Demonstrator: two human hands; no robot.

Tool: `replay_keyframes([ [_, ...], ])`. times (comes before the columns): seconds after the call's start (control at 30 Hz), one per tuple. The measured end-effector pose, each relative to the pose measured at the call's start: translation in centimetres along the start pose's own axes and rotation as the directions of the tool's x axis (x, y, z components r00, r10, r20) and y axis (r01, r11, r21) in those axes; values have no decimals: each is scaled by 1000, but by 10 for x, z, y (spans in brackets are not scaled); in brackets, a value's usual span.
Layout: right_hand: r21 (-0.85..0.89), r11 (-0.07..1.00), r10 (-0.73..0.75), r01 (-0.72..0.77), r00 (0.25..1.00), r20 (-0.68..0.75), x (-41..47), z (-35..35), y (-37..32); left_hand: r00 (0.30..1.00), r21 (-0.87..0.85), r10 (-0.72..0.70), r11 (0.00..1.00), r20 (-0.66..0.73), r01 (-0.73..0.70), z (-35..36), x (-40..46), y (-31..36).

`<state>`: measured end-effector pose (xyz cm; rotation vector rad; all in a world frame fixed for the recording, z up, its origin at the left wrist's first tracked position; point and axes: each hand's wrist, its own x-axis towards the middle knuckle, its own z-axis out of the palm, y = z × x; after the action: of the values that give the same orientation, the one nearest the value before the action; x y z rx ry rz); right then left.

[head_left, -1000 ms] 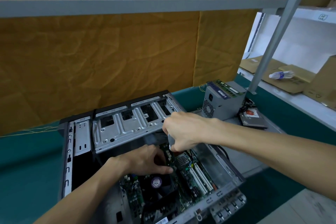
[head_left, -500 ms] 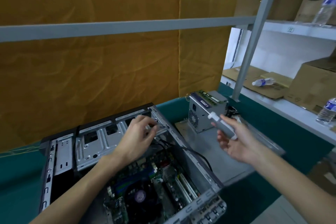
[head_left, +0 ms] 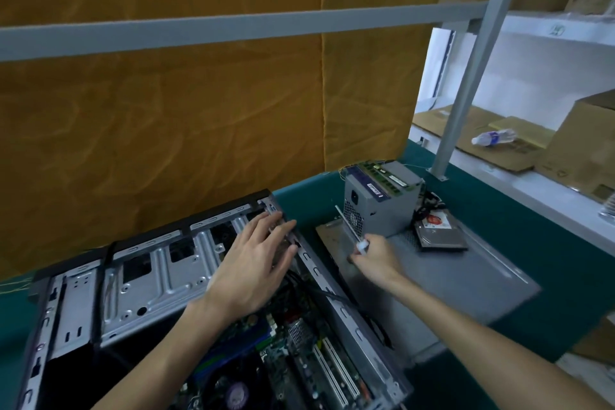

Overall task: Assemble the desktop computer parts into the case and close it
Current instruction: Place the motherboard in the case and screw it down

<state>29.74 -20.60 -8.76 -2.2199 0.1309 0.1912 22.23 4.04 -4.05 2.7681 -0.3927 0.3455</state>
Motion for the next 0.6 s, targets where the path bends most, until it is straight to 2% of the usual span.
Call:
replay_keyframes([
  [0.1, -205, 977, -84, 62, 991, -101, 17, 14, 9, 1000, -9, 11, 1000, 5, -11, 0, -1, -1],
  [0.2, -324, 941, -126, 99, 990, -63, 32, 25, 6, 999, -87, -17, 996, 29, 20, -2, 0, -4],
  [0.6, -443, 893, -162, 80, 975, -150, 42, 35, -1, 999, -163, -6, 986, 43, 13, -2, 2, -13],
])
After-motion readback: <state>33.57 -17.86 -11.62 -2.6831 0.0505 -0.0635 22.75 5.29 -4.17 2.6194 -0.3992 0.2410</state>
